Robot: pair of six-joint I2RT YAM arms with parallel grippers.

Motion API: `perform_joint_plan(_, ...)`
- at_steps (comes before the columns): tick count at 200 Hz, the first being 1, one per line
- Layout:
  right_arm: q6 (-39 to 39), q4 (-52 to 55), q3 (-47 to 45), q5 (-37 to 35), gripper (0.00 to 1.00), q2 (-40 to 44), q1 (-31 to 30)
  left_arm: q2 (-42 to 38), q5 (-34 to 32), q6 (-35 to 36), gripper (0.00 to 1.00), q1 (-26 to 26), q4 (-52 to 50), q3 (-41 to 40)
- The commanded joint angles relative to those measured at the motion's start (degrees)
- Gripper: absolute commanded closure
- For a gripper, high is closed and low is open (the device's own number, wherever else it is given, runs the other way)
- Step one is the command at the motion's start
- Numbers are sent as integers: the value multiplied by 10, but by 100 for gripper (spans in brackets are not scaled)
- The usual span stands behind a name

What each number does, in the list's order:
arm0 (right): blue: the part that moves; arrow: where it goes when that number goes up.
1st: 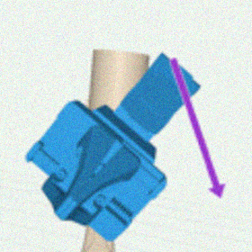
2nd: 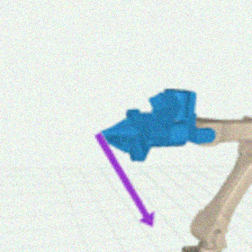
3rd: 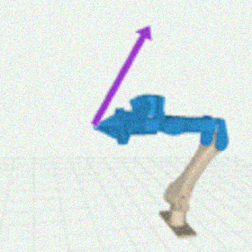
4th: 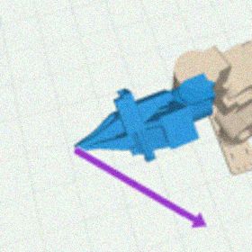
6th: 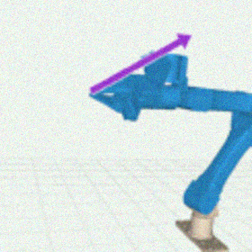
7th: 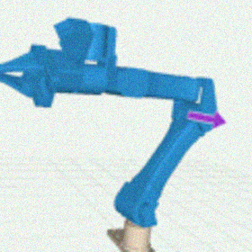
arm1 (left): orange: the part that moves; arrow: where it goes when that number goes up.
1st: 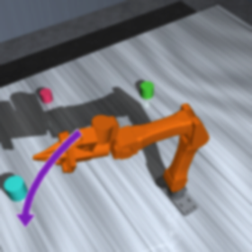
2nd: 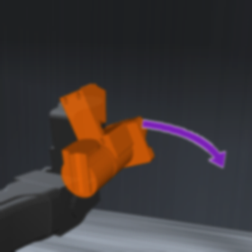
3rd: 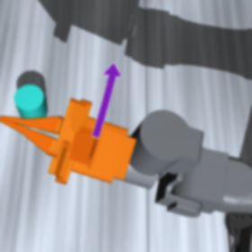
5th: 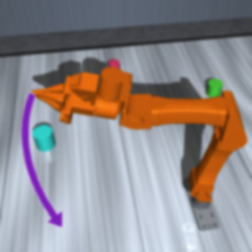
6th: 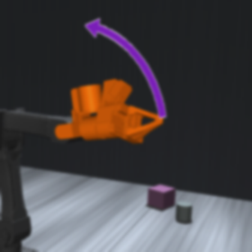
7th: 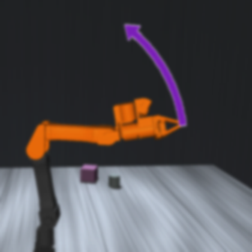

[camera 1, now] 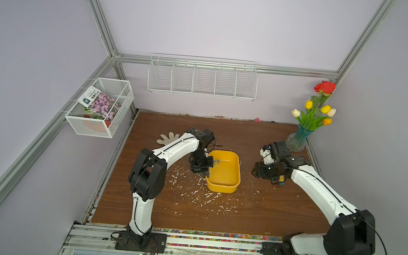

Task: Take out the screws from the storage box
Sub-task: Place the storage box at the center of the board, then pick up the screw from the storage box.

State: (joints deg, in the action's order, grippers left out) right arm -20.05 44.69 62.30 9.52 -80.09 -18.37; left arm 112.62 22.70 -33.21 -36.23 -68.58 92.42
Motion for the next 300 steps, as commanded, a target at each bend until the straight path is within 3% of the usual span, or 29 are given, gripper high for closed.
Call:
perform_joint_plan(1,12,-4,16,-4,42,-12,-13,3,-32,-13,100,-13,49,-3)
perform_joint_plan(25,7,-25,15,-10,42,-16,-24,-1,-51,-16,99,-20,43,-10)
perform_joint_plan(146,4,-97,36,-22,42,-91,-73,3,7,16,87,-30,63,-82)
perform_joint_plan(182,10,-102,53,-20,42,-113,-78,3,10,26,77,-30,58,-85)
perform_joint_plan(203,27,-109,61,-20,41,-108,-87,-5,11,27,66,-28,53,-80)
perform_joint_plan(226,39,-113,69,-20,41,-95,-95,-17,13,29,48,-23,40,-63)
perform_joint_plan(250,59,-125,77,8,40,-90,-109,-46,5,26,43,-6,23,-26)
perform_joint_plan(273,78,-110,100,36,40,-118,-123,-88,18,36,39,44,25,-5)
perform_joint_plan(276,80,-108,104,36,40,-123,-126,-95,20,39,32,52,29,-5)
perform_joint_plan(279,82,-105,107,35,40,-128,-130,-101,24,41,9,61,34,-6)
perform_joint_plan(281,83,-103,109,34,40,-131,-131,-106,25,42,2,68,38,-7)
perform_joint_plan(300,76,-97,126,21,41,-160,-144,-146,62,47,0,132,111,-35)
